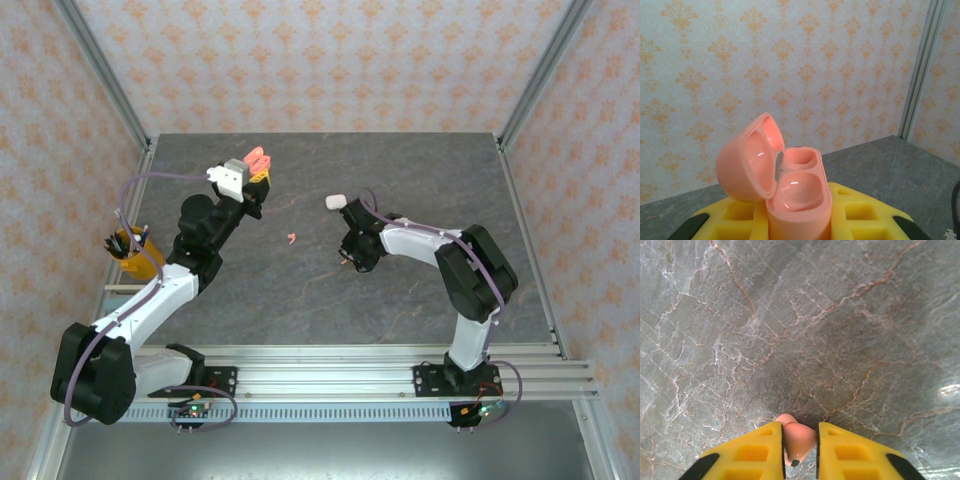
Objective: Insert the wireless bluetooth earbuds into the charging case
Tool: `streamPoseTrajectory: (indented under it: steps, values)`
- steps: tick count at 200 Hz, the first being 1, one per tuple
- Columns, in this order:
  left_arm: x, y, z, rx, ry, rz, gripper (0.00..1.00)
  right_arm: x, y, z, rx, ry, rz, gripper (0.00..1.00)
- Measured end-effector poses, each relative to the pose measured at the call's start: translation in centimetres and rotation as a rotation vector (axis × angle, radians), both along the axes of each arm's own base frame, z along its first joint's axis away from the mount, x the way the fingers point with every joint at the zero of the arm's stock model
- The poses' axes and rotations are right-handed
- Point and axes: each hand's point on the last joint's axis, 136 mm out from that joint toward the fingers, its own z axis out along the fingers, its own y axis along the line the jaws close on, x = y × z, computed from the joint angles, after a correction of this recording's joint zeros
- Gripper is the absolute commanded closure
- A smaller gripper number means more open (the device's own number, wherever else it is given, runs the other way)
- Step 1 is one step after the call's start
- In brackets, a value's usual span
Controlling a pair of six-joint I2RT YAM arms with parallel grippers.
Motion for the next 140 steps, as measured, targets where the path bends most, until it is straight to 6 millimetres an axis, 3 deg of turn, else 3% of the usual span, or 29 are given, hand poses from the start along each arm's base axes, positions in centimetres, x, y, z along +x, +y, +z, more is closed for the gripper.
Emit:
streamPoseTrajectory:
  steps: [77, 114, 140]
  values:
    - [0.0, 0.0, 0.0, -0.003, 0.001, 0.0, 1.0, -0.1, -0.4, 0.8, -0.008, -0.011, -0.004, 0.88]
    - [0.0, 0.0, 0.0, -0.004, 0.001, 0.0, 1.0, -1.1, -1.7, 1.0, -0.07, 0.013, 0.008, 0.88]
    - [0.0, 0.0, 0.1, -0.006, -0.004, 0.0, 1.0, -1.7, -2.4, 1.0, -0.111, 0.034, 0.022, 0.78]
